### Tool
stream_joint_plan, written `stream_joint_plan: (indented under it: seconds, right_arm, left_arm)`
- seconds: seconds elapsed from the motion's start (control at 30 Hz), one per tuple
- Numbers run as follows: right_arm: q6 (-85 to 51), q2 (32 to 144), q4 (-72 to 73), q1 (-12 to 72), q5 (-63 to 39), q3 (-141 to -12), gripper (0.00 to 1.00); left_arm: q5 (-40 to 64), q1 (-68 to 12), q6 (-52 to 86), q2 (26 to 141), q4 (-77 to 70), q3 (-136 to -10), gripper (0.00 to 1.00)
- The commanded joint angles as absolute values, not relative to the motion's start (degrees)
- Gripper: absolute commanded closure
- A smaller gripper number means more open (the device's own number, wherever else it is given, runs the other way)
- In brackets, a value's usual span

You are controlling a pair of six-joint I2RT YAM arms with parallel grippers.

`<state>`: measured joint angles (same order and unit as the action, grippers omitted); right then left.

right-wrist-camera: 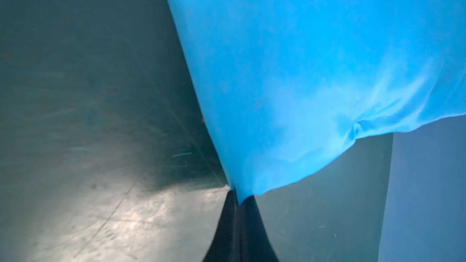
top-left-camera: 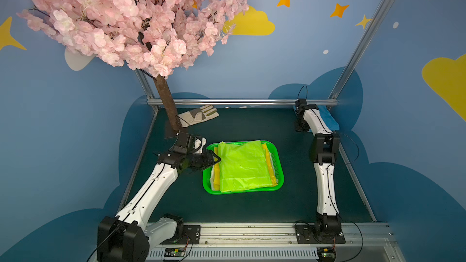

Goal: Put the folded raincoat in the basket
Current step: Move the raincoat to the center of the board.

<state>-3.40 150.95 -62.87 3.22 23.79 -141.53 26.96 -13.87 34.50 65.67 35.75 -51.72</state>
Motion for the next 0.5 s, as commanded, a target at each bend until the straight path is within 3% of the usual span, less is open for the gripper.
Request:
stream_joint_plan:
  seconds: [0.0,0.23,0.47]
  right_arm:
    - [-4.12,149.34,-62.83,2.96,22.45,-141.11,1.00]
    - [-5.83,143.39,-64.06,4.69,17.83,-135.72,1.00]
    - [-8.87,136.76,-68.58,11.42,-0.07,-126.59,1.00]
  left_arm:
    - [26.54,-13.71,33.83,65.85,37.07,-51.50,0.44]
    - [26.18,-13.71,34.11,65.65,37.31,-51.33,0.44]
    - [26.36,-13.68,35.28,64.45,37.87,-51.33,0.44]
